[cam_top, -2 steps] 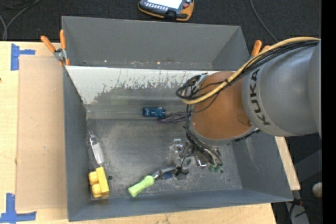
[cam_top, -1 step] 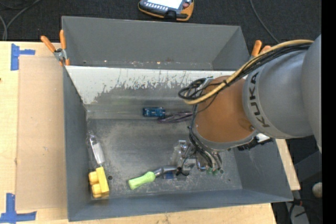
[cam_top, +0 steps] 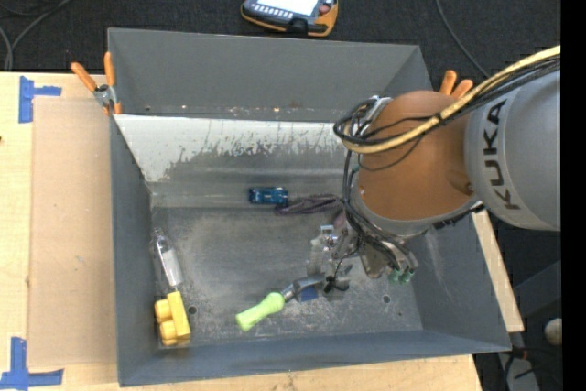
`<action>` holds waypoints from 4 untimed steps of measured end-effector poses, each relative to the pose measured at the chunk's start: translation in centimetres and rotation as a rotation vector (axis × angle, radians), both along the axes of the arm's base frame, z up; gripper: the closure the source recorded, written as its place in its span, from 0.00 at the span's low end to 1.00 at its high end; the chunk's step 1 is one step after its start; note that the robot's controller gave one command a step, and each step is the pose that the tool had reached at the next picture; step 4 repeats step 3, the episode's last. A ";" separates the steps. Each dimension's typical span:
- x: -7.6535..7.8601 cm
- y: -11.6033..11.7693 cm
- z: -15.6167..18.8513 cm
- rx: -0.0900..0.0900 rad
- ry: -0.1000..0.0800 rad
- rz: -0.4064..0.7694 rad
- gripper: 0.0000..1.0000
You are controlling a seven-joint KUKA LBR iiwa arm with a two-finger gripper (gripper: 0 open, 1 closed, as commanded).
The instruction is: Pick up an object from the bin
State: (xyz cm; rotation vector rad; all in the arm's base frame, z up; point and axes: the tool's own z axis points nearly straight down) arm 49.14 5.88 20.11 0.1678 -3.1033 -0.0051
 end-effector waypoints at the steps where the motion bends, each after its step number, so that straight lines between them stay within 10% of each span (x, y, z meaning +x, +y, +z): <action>1: 0.1 0.0 3.3 0.000 -0.002 -0.018 1.00; 2: -0.3 -0.9 0.2 0.001 0.003 0.009 1.00; 3: -2.2 4.8 -4.4 0.002 0.001 -0.026 1.00; 4: -2.2 4.8 -4.4 0.002 0.001 -0.026 1.00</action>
Offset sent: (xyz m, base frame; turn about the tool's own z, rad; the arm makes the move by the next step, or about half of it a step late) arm -0.0026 -0.0091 0.0042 -0.0098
